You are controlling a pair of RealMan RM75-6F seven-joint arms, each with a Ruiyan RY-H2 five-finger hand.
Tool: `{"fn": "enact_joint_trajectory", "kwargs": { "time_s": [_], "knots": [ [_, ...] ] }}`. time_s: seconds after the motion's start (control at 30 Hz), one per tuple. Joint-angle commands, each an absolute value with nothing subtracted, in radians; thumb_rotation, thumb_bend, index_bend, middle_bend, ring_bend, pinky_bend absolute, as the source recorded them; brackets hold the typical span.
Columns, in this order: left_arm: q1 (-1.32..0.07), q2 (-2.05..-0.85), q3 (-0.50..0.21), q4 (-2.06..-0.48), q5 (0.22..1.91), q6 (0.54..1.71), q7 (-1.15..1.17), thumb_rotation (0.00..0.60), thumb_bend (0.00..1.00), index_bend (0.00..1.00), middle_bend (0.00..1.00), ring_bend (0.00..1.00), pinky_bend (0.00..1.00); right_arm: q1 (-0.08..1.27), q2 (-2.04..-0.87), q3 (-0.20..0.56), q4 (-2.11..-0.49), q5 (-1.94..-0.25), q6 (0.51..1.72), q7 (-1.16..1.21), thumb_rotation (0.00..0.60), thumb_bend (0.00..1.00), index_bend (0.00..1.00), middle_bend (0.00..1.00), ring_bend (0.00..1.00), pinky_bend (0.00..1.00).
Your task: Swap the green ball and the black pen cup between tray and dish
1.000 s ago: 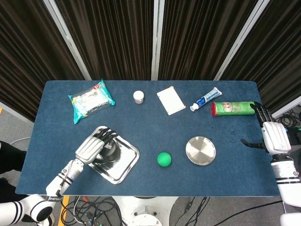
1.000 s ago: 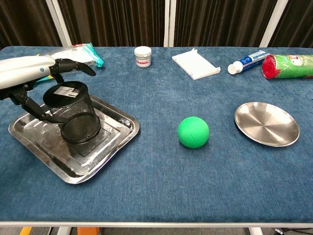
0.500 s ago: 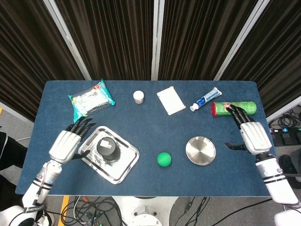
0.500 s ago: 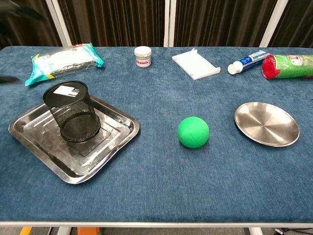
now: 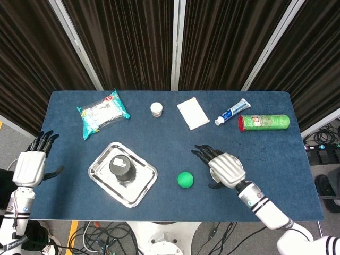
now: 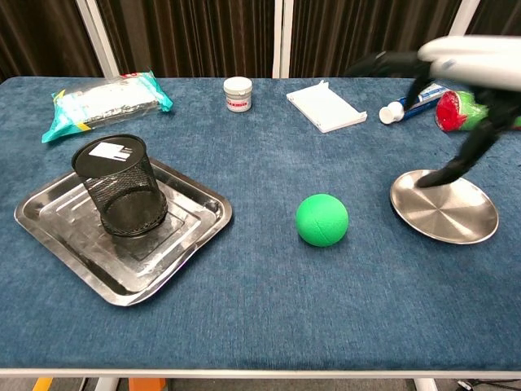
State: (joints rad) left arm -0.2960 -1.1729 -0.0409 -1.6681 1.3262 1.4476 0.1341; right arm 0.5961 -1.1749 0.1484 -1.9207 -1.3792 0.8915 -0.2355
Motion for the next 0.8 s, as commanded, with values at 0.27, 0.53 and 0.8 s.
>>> {"fn": "enact_joint_trajectory", "kwargs": {
  "time_s": [0.27, 0.53, 0.8],
  "knots": [
    [-0.254, -1.208, -0.048, -1.567, 1.304, 1.421, 0.092, 0.600, 0.15, 0.11, 0.05, 0.01, 0.22, 0.729, -1.363, 0.136, -1.858, -1.144, 0.817, -0.466, 0.600, 0.00, 0.00, 0.02, 0.00, 0.32],
    [-0.239, -1.214, -0.051, -1.536, 1.295, 1.387, 0.061, 0.600, 0.15, 0.11, 0.05, 0.01, 0.21, 0.778, -1.410, 0.097, -1.863, -1.021, 0.852, -0.604, 0.600, 0.00, 0.00, 0.03, 0.00, 0.35],
    [-0.230, -1.224, -0.062, -1.513, 1.304, 1.380, 0.042, 0.600, 0.15, 0.11, 0.05, 0.01, 0.21, 0.819, -1.455, 0.062, -1.853, -0.933, 0.891, -0.696, 0.600, 0.00, 0.01, 0.07, 0.00, 0.43]
  ]
}}
